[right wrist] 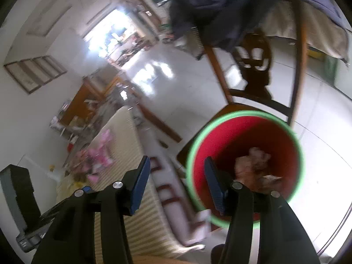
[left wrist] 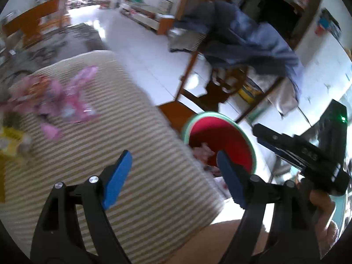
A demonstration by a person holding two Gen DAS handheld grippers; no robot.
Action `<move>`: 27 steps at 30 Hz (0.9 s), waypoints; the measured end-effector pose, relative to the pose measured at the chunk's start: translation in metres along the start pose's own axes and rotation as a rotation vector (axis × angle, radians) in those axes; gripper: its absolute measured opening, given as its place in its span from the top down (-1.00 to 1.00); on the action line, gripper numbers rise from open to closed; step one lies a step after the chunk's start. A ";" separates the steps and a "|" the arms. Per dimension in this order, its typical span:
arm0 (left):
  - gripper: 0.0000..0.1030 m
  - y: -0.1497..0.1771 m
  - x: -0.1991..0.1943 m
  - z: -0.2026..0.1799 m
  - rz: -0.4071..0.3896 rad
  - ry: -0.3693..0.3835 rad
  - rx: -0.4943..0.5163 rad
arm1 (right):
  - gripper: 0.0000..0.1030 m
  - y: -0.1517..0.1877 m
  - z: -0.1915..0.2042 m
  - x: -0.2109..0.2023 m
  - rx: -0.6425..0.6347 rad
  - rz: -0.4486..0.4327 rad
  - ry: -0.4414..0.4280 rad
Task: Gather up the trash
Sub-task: 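Carry the cup and torn carton to the red bin and open both tools, then move both tools back over the bed toward the orange carton and yellow packet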
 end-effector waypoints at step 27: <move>-0.79 0.042 -0.096 0.372 0.044 -0.597 -0.346 | -0.27 0.093 0.172 0.036 -0.335 0.170 -0.171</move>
Point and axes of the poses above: each gripper's, at about its wrist camera, not at the fingertips, and x roughly the way its jaws point, z to its left, y to its underside, the point moved 10 cm from there along x, roughly the way its jaws point, and after that the axes turned 12 degrees about -z, right-handed, at the moved point
